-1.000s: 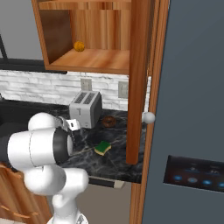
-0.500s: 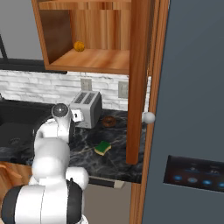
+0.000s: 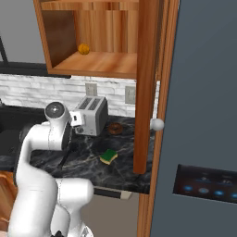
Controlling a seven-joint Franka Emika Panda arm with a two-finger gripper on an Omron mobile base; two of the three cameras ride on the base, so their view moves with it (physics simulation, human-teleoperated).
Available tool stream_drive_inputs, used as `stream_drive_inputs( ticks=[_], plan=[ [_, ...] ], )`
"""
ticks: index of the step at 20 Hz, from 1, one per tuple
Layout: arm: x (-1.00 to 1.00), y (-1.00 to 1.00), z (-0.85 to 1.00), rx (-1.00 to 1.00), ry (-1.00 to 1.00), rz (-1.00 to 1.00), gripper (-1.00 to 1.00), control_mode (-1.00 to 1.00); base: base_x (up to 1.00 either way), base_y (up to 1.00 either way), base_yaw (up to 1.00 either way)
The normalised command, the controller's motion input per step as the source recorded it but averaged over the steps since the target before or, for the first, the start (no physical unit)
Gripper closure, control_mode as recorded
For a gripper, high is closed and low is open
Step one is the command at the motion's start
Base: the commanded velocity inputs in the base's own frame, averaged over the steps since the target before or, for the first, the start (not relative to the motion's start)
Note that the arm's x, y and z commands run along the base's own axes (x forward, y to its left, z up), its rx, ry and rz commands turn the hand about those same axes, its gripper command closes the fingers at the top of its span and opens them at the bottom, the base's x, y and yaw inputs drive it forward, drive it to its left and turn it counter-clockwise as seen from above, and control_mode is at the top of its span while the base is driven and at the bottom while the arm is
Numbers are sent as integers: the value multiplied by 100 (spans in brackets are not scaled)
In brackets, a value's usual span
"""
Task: Pick the dish brush and sponge from the cabinet and place them on the counter.
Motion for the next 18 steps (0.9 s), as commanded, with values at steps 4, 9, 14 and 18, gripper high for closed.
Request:
stream_drive_inputs(
  ticks=[4,9,14,18],
  plan=[
    [-67,-2,58,0,-1,0,-100,-100,0,0,0],
    [-60,-1,69,0,-7,0,-100,-100,0,0,0],
    [-55,-8,81,2,-13,0,-100,-100,0,0,0],
    [-53,-12,88,3,-20,0,-100,-100,0,0,0]
  ],
)
